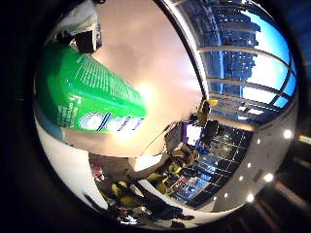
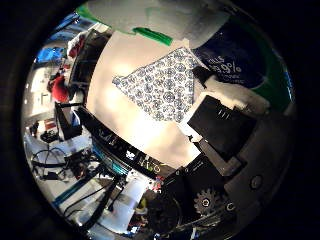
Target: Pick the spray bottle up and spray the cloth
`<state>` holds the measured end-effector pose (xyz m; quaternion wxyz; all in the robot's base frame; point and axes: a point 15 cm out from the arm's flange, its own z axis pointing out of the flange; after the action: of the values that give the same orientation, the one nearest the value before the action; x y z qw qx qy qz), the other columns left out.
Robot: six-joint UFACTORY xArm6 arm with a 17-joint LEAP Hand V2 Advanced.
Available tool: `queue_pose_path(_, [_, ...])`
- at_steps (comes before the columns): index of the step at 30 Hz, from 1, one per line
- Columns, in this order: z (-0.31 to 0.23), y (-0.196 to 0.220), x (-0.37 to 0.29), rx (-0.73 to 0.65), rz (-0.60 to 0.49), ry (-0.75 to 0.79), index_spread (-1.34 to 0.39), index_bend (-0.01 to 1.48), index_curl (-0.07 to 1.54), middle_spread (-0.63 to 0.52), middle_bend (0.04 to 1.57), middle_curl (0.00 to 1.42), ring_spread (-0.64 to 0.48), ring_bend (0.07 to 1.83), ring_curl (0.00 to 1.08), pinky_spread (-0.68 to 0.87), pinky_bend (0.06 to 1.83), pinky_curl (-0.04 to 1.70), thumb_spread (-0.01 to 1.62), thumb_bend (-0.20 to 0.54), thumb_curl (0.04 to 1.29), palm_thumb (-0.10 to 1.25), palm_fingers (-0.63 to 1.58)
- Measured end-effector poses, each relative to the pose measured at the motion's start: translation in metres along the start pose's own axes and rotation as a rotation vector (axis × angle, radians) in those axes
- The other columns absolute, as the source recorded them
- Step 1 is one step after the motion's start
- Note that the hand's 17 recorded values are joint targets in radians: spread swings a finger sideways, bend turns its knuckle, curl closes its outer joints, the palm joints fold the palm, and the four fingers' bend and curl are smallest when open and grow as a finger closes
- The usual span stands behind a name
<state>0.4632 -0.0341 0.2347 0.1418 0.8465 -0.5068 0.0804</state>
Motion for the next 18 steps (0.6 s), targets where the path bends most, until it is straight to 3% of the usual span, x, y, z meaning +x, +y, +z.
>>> queue_pose_path(18, [-0.013,0.000,0.003,0.003,-0.009,0.087,-0.44,0.56,0.93,-0.14,1.17,0.64,-0.18,1.39,0.52,-0.25,1.18,0.85,0.49,-0.031,0.77,0.97,1.17])
